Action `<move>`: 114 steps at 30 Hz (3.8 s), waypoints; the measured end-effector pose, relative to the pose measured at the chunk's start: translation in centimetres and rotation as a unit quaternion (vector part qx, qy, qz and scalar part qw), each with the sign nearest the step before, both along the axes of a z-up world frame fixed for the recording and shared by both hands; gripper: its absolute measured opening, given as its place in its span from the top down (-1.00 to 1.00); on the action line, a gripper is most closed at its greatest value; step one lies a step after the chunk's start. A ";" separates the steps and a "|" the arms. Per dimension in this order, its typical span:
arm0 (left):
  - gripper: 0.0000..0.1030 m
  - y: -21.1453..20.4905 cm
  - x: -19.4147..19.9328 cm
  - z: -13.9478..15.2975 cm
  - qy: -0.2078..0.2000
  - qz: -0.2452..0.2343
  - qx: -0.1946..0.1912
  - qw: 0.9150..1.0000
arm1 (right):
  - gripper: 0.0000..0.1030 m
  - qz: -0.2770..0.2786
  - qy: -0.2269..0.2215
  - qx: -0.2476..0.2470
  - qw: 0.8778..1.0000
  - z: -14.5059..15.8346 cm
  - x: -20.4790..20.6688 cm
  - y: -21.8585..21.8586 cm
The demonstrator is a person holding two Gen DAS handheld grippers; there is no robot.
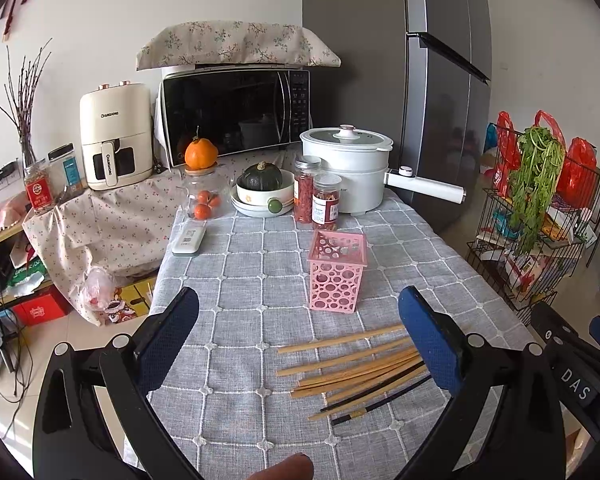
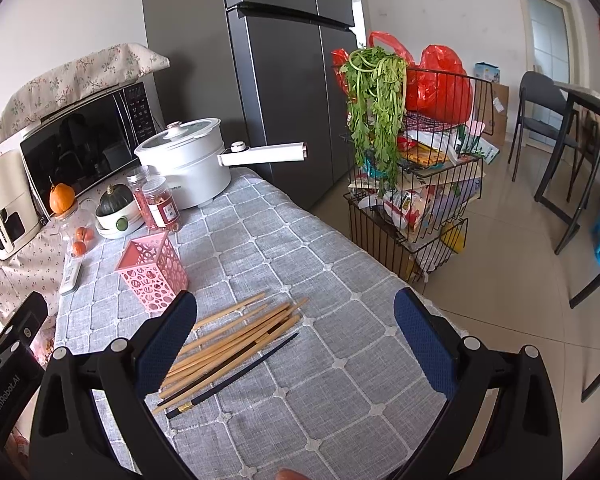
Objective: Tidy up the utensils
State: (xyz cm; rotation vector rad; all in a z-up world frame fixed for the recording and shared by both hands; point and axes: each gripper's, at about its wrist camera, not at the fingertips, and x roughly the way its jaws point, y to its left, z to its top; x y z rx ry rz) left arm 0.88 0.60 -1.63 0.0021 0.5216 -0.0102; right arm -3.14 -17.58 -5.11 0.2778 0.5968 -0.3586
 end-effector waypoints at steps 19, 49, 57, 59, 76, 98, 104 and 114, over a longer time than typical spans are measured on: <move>-0.86 0.4 0.1 -0.2 0.003 0.001 0.002 1.000 | -0.87 0.002 0.006 -0.001 1.000 -0.3 0.0 0.2; -0.86 -5.6 8.0 -2.9 0.180 -0.188 -0.047 0.964 | -0.87 -0.073 0.052 0.150 0.985 -2.2 1.1 -8.7; -0.84 -16.3 16.4 -9.3 0.335 -0.287 0.121 0.889 | -0.87 -0.014 0.121 0.402 0.907 -7.9 3.4 -11.5; -0.57 -17.1 17.7 -11.1 0.355 -0.287 0.145 0.878 | -0.87 -0.008 0.134 0.426 0.895 -8.5 3.5 -11.3; 0.73 -15.5 20.0 -15.7 0.399 -0.296 0.157 0.854 | -0.87 -0.013 0.157 0.448 0.880 -9.5 3.6 -11.3; 0.87 -2.9 6.8 1.2 0.127 -0.284 0.002 0.950 | 0.22 -0.002 0.239 0.397 0.886 -14.6 10.5 -6.2; 0.91 0.7 2.7 4.9 0.060 -0.284 -0.047 0.956 | 0.56 -0.014 0.253 0.380 0.890 -15.5 11.9 -4.9; 0.91 3.8 2.5 4.8 0.049 -0.276 -0.068 0.958 | 0.88 -0.013 0.245 0.330 0.912 -15.9 13.8 -3.5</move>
